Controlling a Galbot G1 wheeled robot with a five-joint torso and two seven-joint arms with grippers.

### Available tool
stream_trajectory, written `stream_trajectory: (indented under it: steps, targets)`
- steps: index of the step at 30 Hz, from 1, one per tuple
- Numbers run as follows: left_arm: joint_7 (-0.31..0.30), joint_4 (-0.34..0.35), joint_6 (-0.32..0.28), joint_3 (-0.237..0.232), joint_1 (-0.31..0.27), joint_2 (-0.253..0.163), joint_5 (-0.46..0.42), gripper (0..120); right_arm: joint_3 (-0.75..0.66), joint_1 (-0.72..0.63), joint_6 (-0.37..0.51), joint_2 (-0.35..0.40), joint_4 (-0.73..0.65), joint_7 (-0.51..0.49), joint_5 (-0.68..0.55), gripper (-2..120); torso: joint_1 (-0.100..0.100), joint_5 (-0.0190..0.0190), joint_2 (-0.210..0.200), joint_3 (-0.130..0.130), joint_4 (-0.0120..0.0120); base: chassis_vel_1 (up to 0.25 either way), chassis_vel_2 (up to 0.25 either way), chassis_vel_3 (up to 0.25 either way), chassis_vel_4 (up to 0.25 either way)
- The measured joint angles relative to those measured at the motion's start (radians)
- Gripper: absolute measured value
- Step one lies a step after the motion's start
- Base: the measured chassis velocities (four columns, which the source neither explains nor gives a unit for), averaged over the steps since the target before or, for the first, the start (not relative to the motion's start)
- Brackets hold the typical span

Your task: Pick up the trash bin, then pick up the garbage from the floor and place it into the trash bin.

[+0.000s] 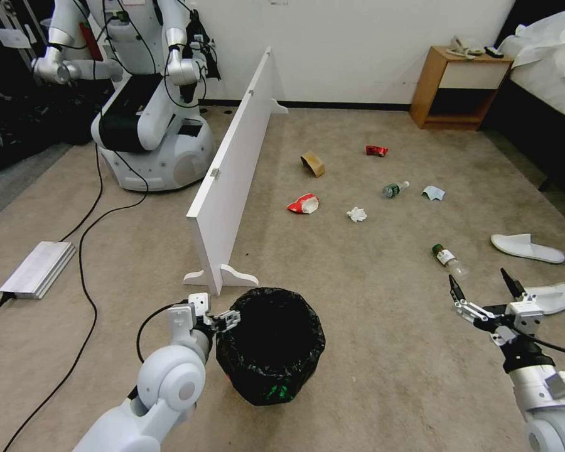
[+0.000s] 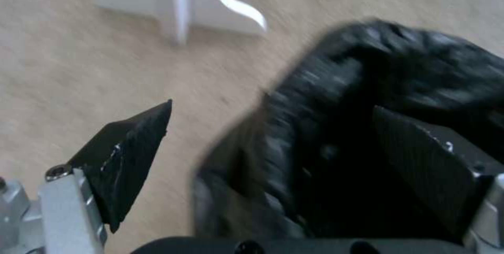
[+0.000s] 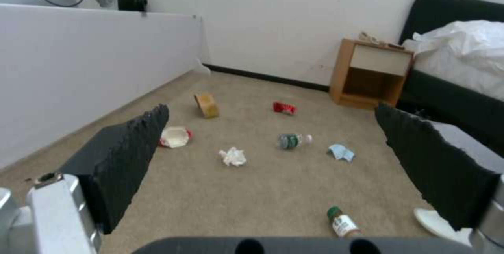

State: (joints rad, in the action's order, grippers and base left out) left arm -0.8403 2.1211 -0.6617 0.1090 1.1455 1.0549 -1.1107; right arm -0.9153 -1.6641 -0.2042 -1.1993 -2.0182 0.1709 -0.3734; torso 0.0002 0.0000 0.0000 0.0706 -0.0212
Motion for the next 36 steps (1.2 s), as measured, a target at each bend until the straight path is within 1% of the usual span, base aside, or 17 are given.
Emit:
stream_trajectory:
  steps: [2,3,4,5,7,8,9,11,12,14,15,17,24,27,31,34,36]
  targets:
    - [-0.080,0.012,-0.019,-0.033,-0.054,-0.024,-0.186,100,-0.001,0.000,-0.001,-0.007,0.005,0.001,0.004,100,0.000,0.0001,0.000,0.000,0.0001,0.000,0.000,0.000,0.000]
    - [-0.080,0.012,-0.019,-0.033,-0.054,-0.024,-0.186,100,-0.001,0.000,-0.001,-0.007,0.005,0.001,0.004,100,0.000,0.0001,0.000,0.000,0.0001,0.000,0.000,0.000,0.000]
    - [-0.127,0.013,-0.023,-0.043,-0.085,-0.031,-0.274,100,0.000,0.001,-0.001,-0.008,0.007,0.001,0.005,100,0.000,-0.0001,0.000,0.000,0.0001,0.000,0.000,0.000,0.000]
    - [-0.127,0.013,-0.023,-0.043,-0.085,-0.031,-0.274,100,0.000,0.001,-0.001,-0.008,0.007,0.001,0.005,100,0.000,-0.0001,0.000,0.000,0.0001,0.000,0.000,0.000,0.000]
    - [-0.231,0.013,-0.028,-0.055,-0.146,-0.040,-0.436,100,0.000,0.003,-0.001,-0.011,0.009,0.001,0.006,100,0.000,0.0000,0.000,0.000,0.0002,0.000,0.000,0.000,0.000]
    - [-0.231,0.013,-0.028,-0.055,-0.146,-0.040,-0.436,100,0.000,0.003,-0.001,-0.011,0.009,0.001,0.006,100,0.000,0.0000,0.000,0.000,0.0002,0.000,0.000,0.000,0.000]
    - [-0.303,0.015,-0.033,-0.061,-0.190,-0.047,-0.544,100,0.000,0.003,-0.001,-0.013,0.010,0.001,0.006,100,0.000,-0.0001,0.000,0.000,0.0001,0.000,0.000,0.000,0.000]
    - [-0.392,0.010,-0.039,-0.072,-0.260,-0.054,-0.682,100,0.000,0.005,-0.001,-0.019,0.015,0.001,0.006,100,0.000,0.0000,0.000,0.000,0.0000,0.000,0.000,0.000,0.000]
    - [-0.392,0.010,-0.039,-0.072,-0.260,-0.054,-0.682,100,0.000,0.005,-0.001,-0.019,0.015,0.001,0.006,100,0.000,0.0000,0.000,0.000,0.0000,0.000,0.000,0.000,0.000]
    - [-0.455,-0.014,-0.043,-0.075,-0.309,-0.051,-0.784,100,0.000,0.008,-0.003,-0.029,0.022,0.002,0.010,100,0.000,0.0000,0.000,0.000,-0.0001,0.000,0.000,0.000,0.000]
    - [-0.455,-0.014,-0.043,-0.075,-0.309,-0.051,-0.784,100,0.000,0.008,-0.003,-0.029,0.022,0.002,0.010,100,0.000,0.0000,0.000,0.000,-0.0001,0.000,0.000,0.000,0.000]
    - [-0.479,-0.040,-0.043,-0.071,-0.330,-0.044,-0.820,100,0.001,0.015,-0.005,-0.042,0.029,0.004,0.013,100,0.000,0.0000,0.000,0.000,-0.0001,0.000,0.000,0.000,0.000]
    - [-0.493,-0.063,-0.044,-0.060,-0.322,-0.028,-0.832,100,0.006,0.023,-0.011,-0.054,0.047,0.007,0.021,100,0.000,0.0000,0.000,0.000,0.0002,0.000,0.000,0.000,0.000]
    - [-0.514,-0.080,-0.040,-0.037,-0.316,-0.009,-0.839,100,0.009,0.024,-0.015,-0.055,0.062,0.009,0.026,100,0.000,-0.0001,0.000,0.000,0.0001,0.000,0.000,0.000,0.000]
    - [-0.521,-0.080,-0.038,-0.027,-0.315,-0.004,-0.849,100,0.012,0.026,-0.016,-0.055,0.069,0.010,0.029,100,0.000,-0.0001,0.000,0.000,0.0000,0.000,0.000,0.000,0.000]
    - [-0.542,-0.079,-0.031,-0.005,-0.314,0.001,-0.878,100,0.021,0.033,-0.016,-0.054,0.082,0.010,0.031,100,0.000,0.0000,0.000,0.000,0.0000,0.000,0.000,0.000,0.000]
    - [-0.551,-0.081,-0.029,-0.002,-0.315,0.003,-0.885,100,0.025,0.035,-0.017,-0.053,0.086,0.010,0.031,100,0.000,0.0000,0.000,0.000,0.0001,0.000,0.000,0.000,0.000]
